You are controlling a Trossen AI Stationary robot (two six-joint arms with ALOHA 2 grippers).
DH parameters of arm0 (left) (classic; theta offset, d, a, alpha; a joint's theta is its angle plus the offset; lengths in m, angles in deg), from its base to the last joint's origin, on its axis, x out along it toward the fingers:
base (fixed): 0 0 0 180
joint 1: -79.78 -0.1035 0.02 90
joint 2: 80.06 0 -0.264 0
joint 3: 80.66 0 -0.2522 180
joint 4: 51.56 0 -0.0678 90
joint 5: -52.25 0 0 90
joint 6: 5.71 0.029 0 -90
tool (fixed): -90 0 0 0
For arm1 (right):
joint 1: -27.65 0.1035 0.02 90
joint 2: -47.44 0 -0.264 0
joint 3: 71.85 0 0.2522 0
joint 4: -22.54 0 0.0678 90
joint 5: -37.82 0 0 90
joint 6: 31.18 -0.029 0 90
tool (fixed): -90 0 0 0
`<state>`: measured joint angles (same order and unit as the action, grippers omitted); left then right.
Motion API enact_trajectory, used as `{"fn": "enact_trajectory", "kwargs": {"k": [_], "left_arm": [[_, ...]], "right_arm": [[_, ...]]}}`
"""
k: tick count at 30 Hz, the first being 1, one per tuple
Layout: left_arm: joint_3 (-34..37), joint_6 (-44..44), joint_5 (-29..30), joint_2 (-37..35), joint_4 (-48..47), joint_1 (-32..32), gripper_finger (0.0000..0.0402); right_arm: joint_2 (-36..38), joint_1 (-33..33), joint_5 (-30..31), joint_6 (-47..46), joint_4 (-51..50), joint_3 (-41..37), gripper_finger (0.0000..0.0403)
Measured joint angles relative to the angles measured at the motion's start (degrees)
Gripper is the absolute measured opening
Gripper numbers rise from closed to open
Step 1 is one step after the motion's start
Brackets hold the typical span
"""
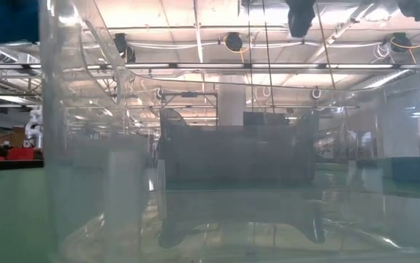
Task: Sort & place blocks by color
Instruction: Put the left blue block into the white bin
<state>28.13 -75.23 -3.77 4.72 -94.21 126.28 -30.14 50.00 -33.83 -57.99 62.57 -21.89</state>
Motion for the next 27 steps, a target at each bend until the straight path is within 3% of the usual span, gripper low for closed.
{"fn": "enact_trajectory", "kwargs": {"k": [4,7,13,18,23,27], "left_arm": [[-0.1,6.3,12.0,-3.4,9.6,-4.4,0.0126],[-0.1,14.9,15.5,-4.4,20.4,-8.6,0.0126],[-0.1,32.9,15.5,-4.5,45.3,-17.0,0.0126],[-0.1,40.2,15.1,-4.5,59.0,-23.0,0.0126],[-0.1,38.7,9.1,-4.1,62.8,-27.6,0.0126],[-0.1,34.7,8.9,-2.6,64.9,-31.2,0.0126]], "right_arm": [[0.0,-0.1,2.9,4.2,5.3,0.0,0.0226],[0.0,-0.4,2.9,9.1,8.3,0.0,0.0226],[0.0,-1.0,2.9,22.2,15.6,0.0,0.0226],[1.6,-1.0,4.4,35.1,18.0,0.0,0.0226],[4.5,-1.0,15.6,46.7,14.4,0.0,0.0226],[7.8,-1.7,23.3,55.2,7.0,0.0,0.0226]]}}
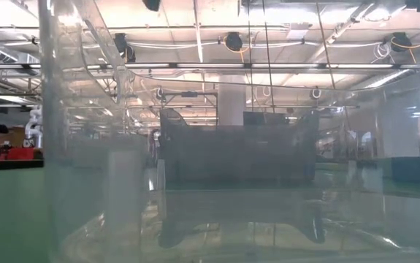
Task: Sort & place blocks by color
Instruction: Put the left blue block into the white bin
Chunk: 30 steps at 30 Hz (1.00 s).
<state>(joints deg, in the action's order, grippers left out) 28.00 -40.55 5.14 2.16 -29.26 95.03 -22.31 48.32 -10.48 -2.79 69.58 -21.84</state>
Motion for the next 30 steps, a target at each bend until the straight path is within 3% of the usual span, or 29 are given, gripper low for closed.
{"fn": "enact_trajectory", "kwargs": {"k": [9,13,24,30], "left_arm": [[0.0,-6.9,-0.6,8.3,14.1,-8.1,0.0126],[0.0,-10.6,-0.9,12.5,20.6,-10.5,0.0126],[-0.1,-16.2,-0.9,16.0,27.6,-16.3,0.0126],[-0.1,-19.1,-2.7,16.0,27.7,-18.3,0.0126]], "right_arm": [[5.8,-8.1,1.6,-0.2,-13.3,0.0,0.0226],[5.4,-12.6,-2.6,-1.0,-13.9,0.0,0.0226],[0.3,-21.1,-16.2,-6.3,-12.2,0.0,0.0226],[-5.5,-23.7,-16.5,-2.3,-3.6,2.5,0.0226]]}}
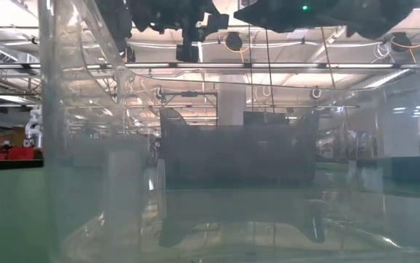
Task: Sort & place blocks by color
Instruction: Put the left blue block into the white bin
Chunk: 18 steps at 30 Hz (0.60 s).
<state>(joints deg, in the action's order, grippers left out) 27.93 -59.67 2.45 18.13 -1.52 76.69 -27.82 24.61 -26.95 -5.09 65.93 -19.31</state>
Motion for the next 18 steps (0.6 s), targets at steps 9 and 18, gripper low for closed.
{"fn": "enact_trajectory", "kwargs": {"k": [9,18], "left_arm": [[0.0,-0.2,-7.6,-0.3,-0.2,-2.6,0.0126],[-0.1,-2.9,-14.2,-0.5,-0.5,-3.1,0.0126]], "right_arm": [[-4.9,-3.0,-4.6,-1.5,-0.1,5.0,0.0226],[-5.0,-3.3,-7.3,-1.4,-0.4,5.0,0.0221]]}}
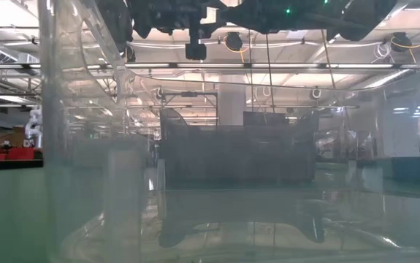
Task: Sort & place blocks by color
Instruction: Put the left blue block into the white bin
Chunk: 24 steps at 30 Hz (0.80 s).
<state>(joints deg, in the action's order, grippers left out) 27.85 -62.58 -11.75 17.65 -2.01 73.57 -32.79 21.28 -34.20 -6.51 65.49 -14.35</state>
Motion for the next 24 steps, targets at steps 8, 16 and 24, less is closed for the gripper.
{"fn": "enact_trajectory", "kwargs": {"k": [8,16,24], "left_arm": [[0.0,0.2,-0.1,0.0,-0.2,1.3,0.0126],[0.0,0.1,-0.2,0.0,-0.3,1.4,0.0126],[-0.1,-2.0,-0.9,-0.1,-2.2,1.4,0.0126]], "right_arm": [[0.0,0.2,0.2,0.0,-0.2,0.0,0.0171],[0.4,0.6,0.9,0.0,-0.9,0.0,0.0126],[3.7,0.7,3.5,0.1,-4.3,-0.2,0.0086]]}}
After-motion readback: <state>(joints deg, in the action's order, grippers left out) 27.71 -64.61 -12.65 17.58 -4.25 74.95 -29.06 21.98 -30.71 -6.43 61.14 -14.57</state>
